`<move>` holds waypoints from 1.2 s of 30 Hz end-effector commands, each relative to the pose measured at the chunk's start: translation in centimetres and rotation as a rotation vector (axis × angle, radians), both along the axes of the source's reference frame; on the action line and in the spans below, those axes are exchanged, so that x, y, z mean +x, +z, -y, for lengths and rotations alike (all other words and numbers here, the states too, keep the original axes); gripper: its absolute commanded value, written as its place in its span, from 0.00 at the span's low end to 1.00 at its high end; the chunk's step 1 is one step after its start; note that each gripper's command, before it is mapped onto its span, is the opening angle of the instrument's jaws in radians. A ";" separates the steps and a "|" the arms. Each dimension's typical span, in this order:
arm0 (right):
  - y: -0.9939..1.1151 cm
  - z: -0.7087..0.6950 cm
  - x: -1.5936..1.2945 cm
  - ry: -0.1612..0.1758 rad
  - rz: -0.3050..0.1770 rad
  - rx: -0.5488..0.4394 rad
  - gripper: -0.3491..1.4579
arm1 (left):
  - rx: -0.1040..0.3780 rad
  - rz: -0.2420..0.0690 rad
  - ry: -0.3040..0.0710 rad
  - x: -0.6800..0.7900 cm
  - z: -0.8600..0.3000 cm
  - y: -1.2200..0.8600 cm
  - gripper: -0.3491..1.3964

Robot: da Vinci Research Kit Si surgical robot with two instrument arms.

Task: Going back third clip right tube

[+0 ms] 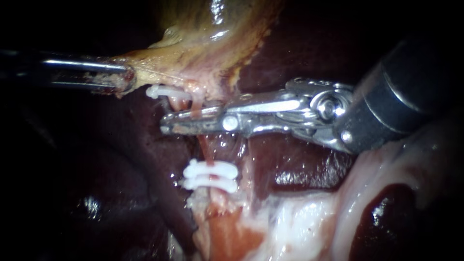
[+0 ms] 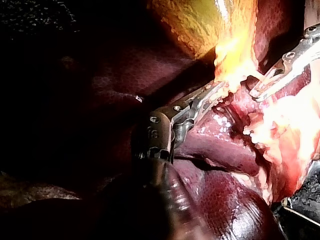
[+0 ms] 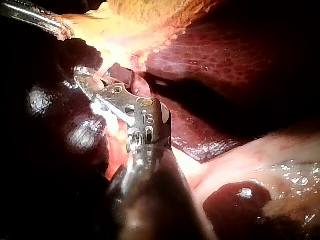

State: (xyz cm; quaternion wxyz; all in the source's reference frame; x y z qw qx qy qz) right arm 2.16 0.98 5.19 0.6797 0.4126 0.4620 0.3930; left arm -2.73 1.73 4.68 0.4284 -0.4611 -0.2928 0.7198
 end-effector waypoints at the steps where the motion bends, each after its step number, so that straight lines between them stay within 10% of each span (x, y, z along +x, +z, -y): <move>1: 0.01 0.01 0.01 0.003 0.002 -0.001 0.02 | 0.000 0.000 0.000 0.00 0.00 0.00 0.00; 7: 0.10 0.02 0.10 -0.050 -0.031 -0.022 0.43 | -0.001 -0.001 -0.001 0.00 0.01 0.01 0.00; 27: 0.75 0.09 0.04 -0.087 -0.023 -0.244 0.47 | -0.001 -0.003 0.001 -0.01 0.02 0.01 0.00; 36: 0.56 0.06 -0.24 -0.139 -0.058 -0.444 0.47 | -0.001 -0.006 0.002 -0.01 0.04 0.00 0.00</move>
